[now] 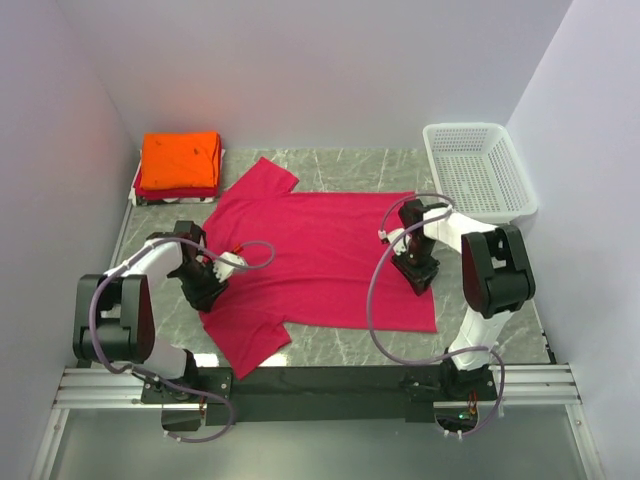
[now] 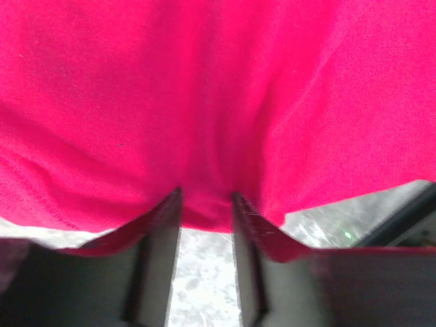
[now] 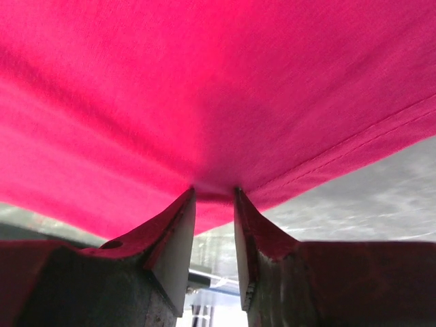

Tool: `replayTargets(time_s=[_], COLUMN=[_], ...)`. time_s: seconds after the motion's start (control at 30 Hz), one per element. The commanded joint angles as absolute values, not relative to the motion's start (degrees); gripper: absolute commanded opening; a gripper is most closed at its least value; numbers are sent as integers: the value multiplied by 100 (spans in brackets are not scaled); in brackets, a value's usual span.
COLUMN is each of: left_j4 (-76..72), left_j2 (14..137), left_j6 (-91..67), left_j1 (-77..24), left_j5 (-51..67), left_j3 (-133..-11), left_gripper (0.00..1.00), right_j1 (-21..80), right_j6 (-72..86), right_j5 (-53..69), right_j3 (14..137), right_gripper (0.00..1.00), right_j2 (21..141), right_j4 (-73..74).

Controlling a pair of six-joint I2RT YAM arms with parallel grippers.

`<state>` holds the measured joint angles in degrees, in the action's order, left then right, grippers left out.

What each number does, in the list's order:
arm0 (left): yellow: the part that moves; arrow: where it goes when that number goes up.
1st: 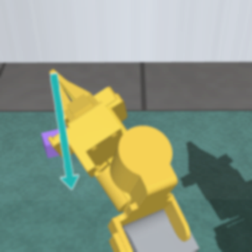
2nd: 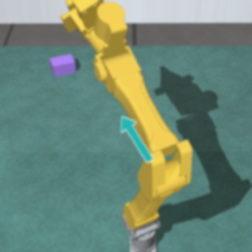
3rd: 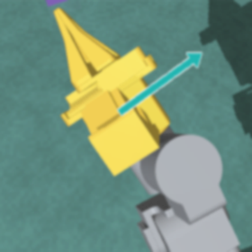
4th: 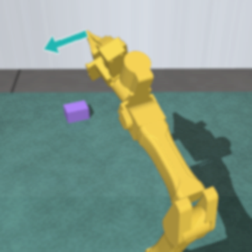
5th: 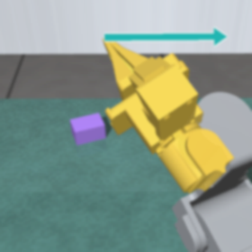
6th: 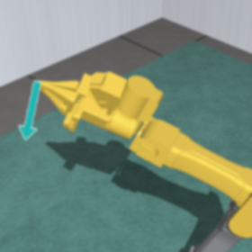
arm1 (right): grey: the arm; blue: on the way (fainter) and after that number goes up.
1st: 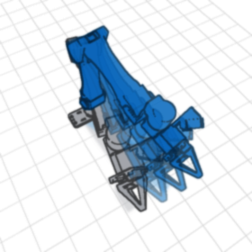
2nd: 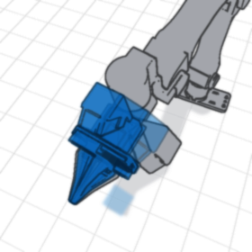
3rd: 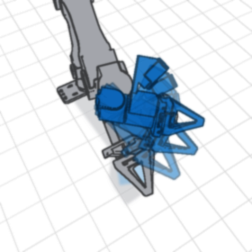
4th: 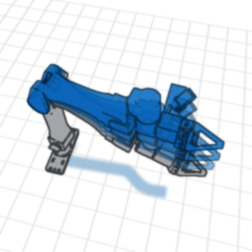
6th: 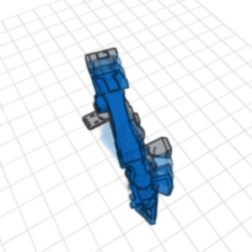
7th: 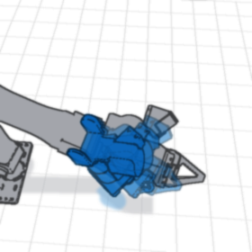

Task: Fold and stack the t-shirts
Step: Flatten the tshirt out

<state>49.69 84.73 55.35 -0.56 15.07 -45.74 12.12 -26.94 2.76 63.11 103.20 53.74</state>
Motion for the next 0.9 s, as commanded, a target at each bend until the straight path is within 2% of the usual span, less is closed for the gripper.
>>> replayTargets(time_s=[0.0,0.07,0.1,0.17,0.23,0.4,0.63,0.87], left_j4=[5352,5484,5667,5739,5600,4660,3885,3428], left_j2=[8288,8498,8630,9016,9376,10027,10827,10942], left_j6=[5696,5538,5468,5265,4985,3958,3156,2944], left_j1=[-9,-9,-9,167,246,299,308,308], left_j5=[1669,1932,2264,2626,3040,3375,3516,3454], left_j3=[-4718,-5481,-5806,-6834,-7737,-9032,-9703,-9572], left_gripper=[44,49,55,59,60,61,61,62], right_j1=[1169,950,871,722,659,466,440,422], right_j6=[-2901,-2813,-2630,-2435,-2084,-1250,-537,-176], right_j5=[544,807,1017,1072,801,466,229,-413], right_j3=[6371,6922,7152,7766,8076,9297,11098,11645], right_gripper=[39,43,48,49,50,50,48,48], right_j2=[9801,9712,9729,9782,9852,10563,12284,13086], right_j4=[5564,5590,5555,5293,4663,3868,3569,3296])
